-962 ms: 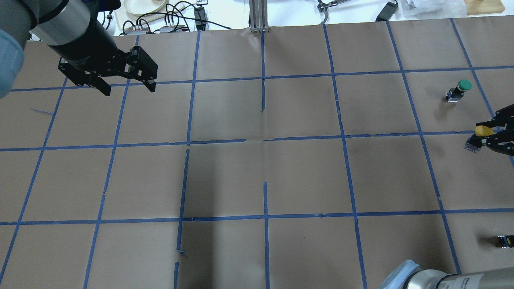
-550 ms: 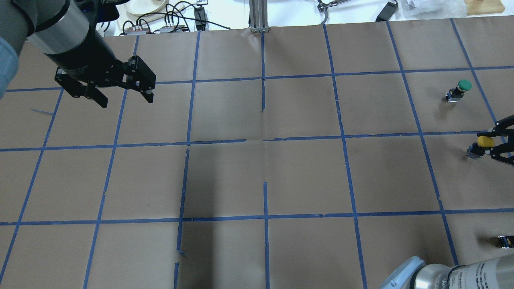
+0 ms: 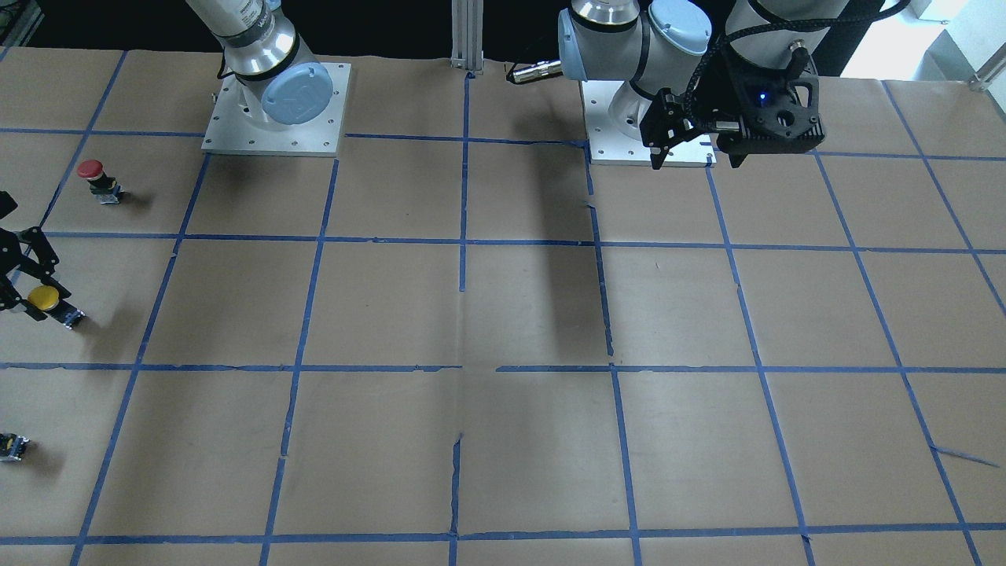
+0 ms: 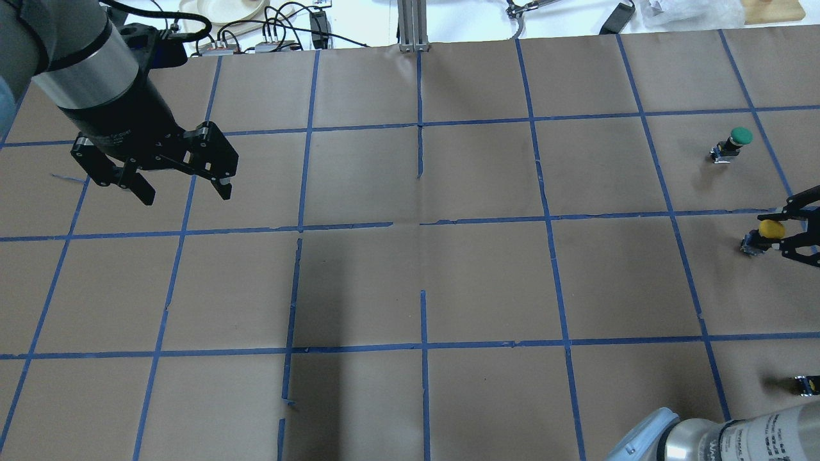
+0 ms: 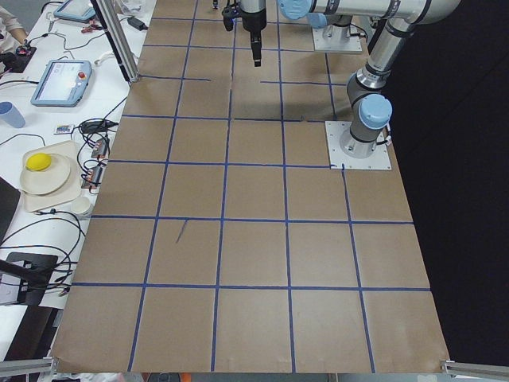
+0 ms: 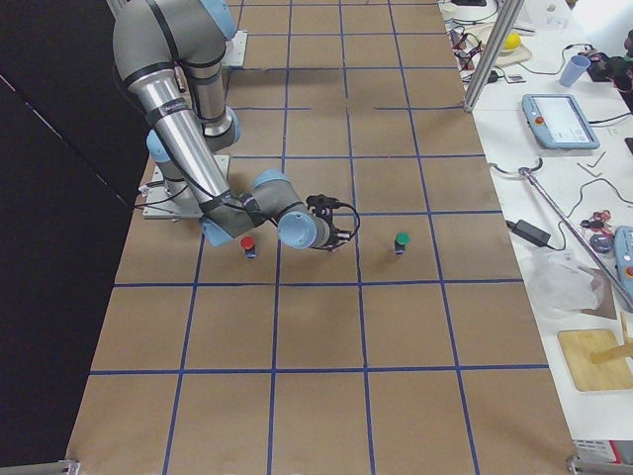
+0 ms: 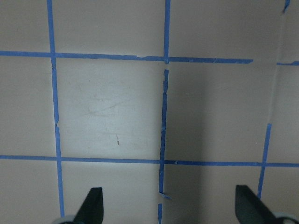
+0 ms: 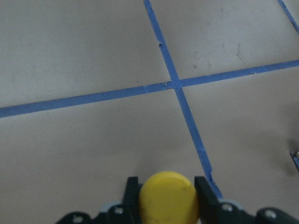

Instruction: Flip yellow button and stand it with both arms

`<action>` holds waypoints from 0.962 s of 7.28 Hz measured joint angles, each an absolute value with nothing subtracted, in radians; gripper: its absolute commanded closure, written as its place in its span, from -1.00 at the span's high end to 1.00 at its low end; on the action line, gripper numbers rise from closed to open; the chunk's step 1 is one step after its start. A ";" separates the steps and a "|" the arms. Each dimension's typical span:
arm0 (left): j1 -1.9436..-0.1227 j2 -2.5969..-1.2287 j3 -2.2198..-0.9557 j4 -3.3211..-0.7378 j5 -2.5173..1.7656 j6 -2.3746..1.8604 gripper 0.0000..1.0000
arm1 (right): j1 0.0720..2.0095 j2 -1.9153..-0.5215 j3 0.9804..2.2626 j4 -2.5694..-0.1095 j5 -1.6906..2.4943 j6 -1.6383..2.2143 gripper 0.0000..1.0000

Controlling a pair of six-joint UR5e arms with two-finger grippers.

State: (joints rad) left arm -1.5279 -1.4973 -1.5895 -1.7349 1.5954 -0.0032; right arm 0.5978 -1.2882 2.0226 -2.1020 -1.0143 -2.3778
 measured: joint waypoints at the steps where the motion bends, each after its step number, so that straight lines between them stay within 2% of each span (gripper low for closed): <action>1: -1.527 -1.499 -1.583 -1.738 1.604 -0.003 1.00 | 0.597 -1.293 2.022 -2.100 -1.015 -2.361 0.98; 4: -1.527 -1.489 -1.565 -1.738 1.613 -0.006 1.00 | 0.603 -1.338 2.023 -2.086 -1.026 -2.169 0.99; 7: -1.526 -1.482 -1.564 -1.737 1.612 -0.007 1.00 | 0.654 -1.517 2.022 -2.040 -1.160 -1.752 0.99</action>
State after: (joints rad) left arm -1.5260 -1.4825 -1.5635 -1.7370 1.6124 -0.0071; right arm 0.6541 -1.5175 2.0218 -2.0395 -1.1603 -1.7519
